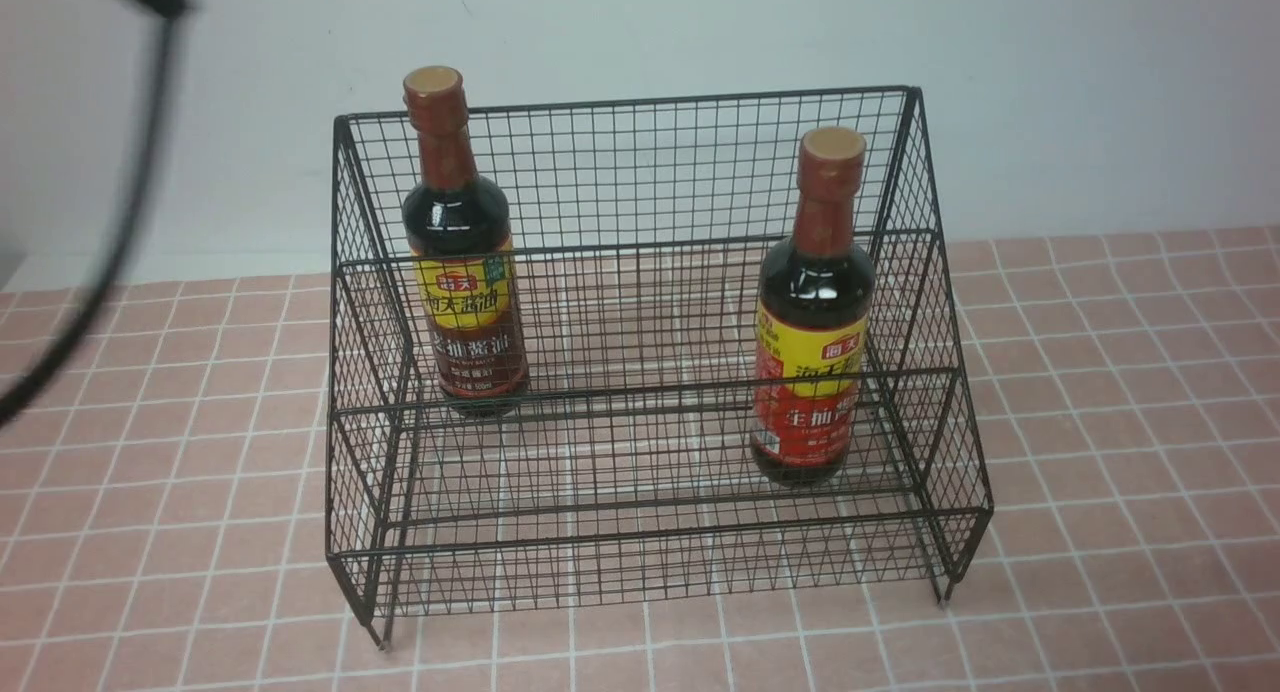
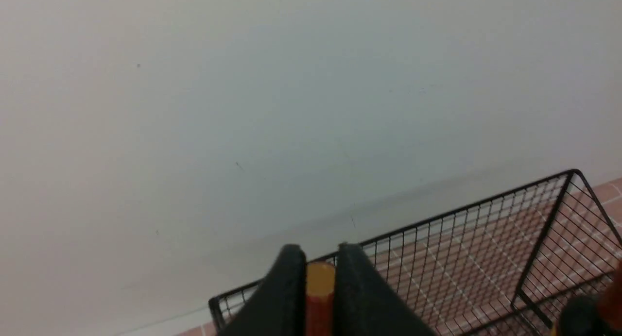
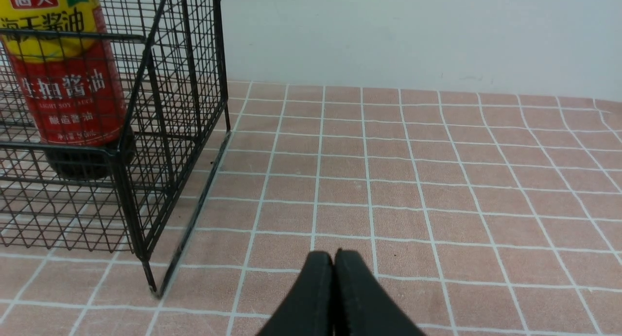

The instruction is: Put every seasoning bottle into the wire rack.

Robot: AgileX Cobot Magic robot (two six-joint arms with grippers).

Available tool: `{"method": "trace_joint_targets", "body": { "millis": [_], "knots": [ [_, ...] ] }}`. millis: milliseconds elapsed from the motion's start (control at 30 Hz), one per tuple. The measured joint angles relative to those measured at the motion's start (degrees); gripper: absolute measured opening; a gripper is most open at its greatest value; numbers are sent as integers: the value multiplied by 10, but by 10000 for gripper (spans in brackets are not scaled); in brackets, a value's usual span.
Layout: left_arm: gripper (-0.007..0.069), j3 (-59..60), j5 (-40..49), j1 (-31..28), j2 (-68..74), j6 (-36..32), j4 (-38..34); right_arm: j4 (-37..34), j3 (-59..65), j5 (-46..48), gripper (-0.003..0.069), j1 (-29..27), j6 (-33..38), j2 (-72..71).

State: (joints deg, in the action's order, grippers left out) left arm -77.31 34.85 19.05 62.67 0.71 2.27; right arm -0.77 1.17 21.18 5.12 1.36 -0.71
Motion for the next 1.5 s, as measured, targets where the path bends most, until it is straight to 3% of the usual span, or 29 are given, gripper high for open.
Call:
{"method": "trace_joint_targets", "body": {
  "millis": [200,433,700,933,1133,1167,1333,1367,1500],
  "knots": [
    [-7,1,98,0,-96,2,-8,0,0,0,-8,0,0,0],
    [-7,27,144,0,-164,2,-57,0,0,0,-8,0,0,0],
    [-7,29,156,0,-193,-7,-84,0,0,0,-8,0,0,0],
    [-7,39,152,0,-242,-17,-51,0,0,0,-8,0,0,0],
    [-7,173,91,-15,-323,2,19,0,0,0,-8,0,0,0],
    [-7,239,55,-30,-369,1,22,0,0,0,-8,0,0,0],
    [-7,430,-36,-87,-474,-19,15,0,0,0,-8,0,0,0],
    [-7,524,-77,-121,-523,-33,5,0,0,0,-8,0,0,0],
    [-7,661,-121,-162,-602,-44,-17,0,0,0,-8,0,0,0]
  ]
}}
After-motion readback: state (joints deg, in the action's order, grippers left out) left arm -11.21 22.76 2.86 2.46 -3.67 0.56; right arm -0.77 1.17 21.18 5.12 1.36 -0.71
